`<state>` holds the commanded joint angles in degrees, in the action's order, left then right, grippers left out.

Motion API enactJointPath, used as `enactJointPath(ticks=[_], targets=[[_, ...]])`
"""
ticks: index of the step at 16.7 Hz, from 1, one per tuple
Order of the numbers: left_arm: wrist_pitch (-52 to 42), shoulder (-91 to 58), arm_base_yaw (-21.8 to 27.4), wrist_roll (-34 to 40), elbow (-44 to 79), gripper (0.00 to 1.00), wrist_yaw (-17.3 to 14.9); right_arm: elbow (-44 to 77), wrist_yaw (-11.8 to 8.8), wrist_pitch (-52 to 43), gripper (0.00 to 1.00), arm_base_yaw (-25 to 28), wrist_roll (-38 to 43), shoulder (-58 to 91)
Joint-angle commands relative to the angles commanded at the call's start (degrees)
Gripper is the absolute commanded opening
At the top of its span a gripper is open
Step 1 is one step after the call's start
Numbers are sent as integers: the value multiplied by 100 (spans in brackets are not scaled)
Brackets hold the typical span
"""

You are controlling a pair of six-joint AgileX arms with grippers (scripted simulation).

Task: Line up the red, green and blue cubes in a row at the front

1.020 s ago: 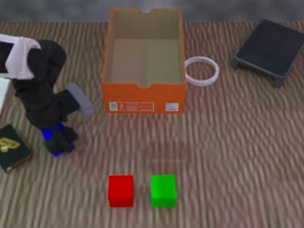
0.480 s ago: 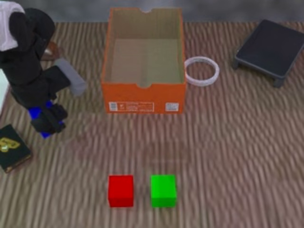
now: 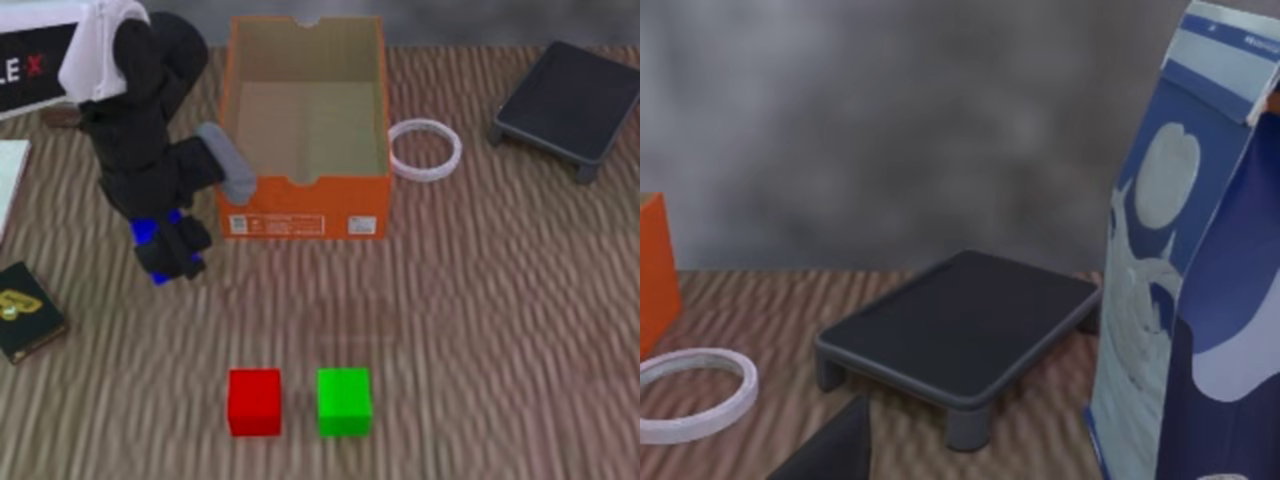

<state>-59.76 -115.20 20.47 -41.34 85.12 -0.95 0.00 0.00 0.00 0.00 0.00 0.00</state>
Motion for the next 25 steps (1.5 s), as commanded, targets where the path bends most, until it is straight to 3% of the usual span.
enactJointPath(ticks=[7, 10, 18, 25], targets=[[-695, -870, 2872, 681, 1558, 0, 13, 0, 0, 0, 100, 0, 0, 0], [-870, -1076, 3616, 919, 2029, 0, 27, 0, 0, 0, 100, 0, 0, 0], [-807, -1131, 3811, 971, 2080, 0, 23, 0, 0, 0, 100, 0, 0, 0], [384, -1535, 3813, 991, 1289, 0, 30, 0, 0, 0, 100, 0, 0, 0]])
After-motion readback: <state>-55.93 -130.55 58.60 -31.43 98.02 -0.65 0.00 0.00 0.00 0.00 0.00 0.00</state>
